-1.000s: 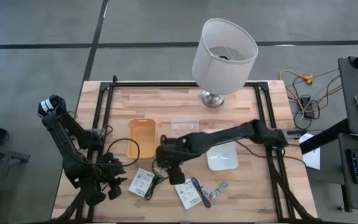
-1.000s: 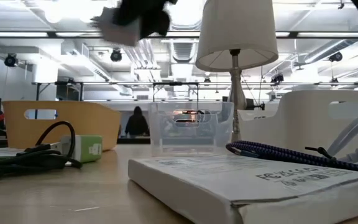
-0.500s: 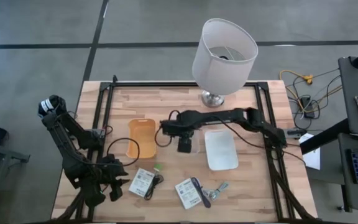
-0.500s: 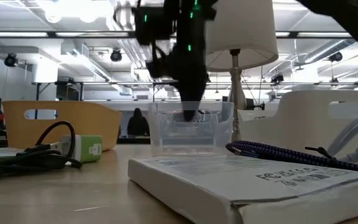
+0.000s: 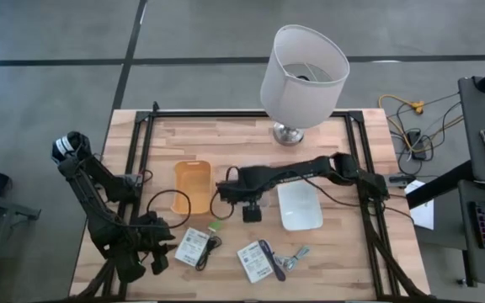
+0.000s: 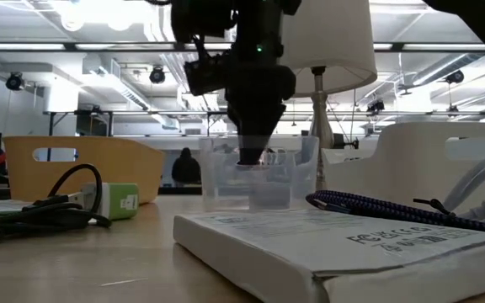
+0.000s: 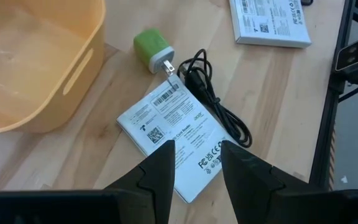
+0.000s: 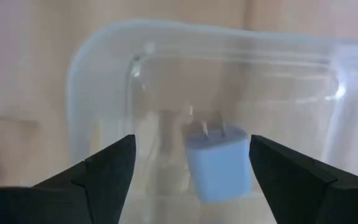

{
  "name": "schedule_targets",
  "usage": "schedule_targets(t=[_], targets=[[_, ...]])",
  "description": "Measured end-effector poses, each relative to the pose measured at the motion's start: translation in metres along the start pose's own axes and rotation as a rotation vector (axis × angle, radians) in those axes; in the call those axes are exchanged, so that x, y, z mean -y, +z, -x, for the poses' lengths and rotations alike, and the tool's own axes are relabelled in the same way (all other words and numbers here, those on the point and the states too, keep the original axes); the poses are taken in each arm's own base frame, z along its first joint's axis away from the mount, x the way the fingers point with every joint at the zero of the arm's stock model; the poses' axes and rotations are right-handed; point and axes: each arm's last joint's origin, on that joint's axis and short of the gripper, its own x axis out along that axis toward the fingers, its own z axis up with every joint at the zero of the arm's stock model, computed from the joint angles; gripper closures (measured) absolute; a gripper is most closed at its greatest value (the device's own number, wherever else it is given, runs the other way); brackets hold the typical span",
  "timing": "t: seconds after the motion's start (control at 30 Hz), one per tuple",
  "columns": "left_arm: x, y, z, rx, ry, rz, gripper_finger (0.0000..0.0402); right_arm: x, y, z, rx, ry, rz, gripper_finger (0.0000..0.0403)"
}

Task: Pick and place items into bin
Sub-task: Put the green charger adapter into the transparent bin

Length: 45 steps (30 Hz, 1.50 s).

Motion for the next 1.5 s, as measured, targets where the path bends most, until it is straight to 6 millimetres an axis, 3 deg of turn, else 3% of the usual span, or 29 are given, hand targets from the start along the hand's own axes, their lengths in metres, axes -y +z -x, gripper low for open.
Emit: schedule_targets(t=[0.23,0.5,0.6,0.73,0.83,0.93,1.33,1.5], targets=[[0.0,0.001,0.001,0.0,-0.004,0.002,0.0288,-0.03,0.004,0.003,0.067,-0.006,0.009,0.0124],[0.0,0.001,0.001,0.0,-0.004,0.001,0.0288,-0.022,0.006,0.023,0.105,-0.223,-0.077,0.0129],[0.0,0.001,0.001,0.0,-0.004,0.001,0.0288,-0.03,0.014,0.038,0.167,-0.131,0.163,0.0129],[0.0,0.001,0.001,0.0,-0.004,-0.001,0.0288,-0.057,0.022,0.053,0.297,-0.015,0.534,0.0134],[0.0,0.001,0.001,0.0,-0.006,0.001,0.0288,-0.068,0.028,0.056,0.394,0.004,0.62,0.0143],[0.0,0.001,0.001,0.0,-0.008,0.001,0.0288,-0.07,0.038,0.051,0.485,0.045,0.619,0.0154],[-0.001,0.001,0.002,0.0,-0.007,-0.002,0.0288,-0.08,0.052,-0.01,0.437,0.011,0.715,0.016],[-0.001,0.001,0.002,0.0,-0.006,-0.002,0.0288,-0.081,0.056,-0.017,0.467,-0.006,0.755,0.015]])
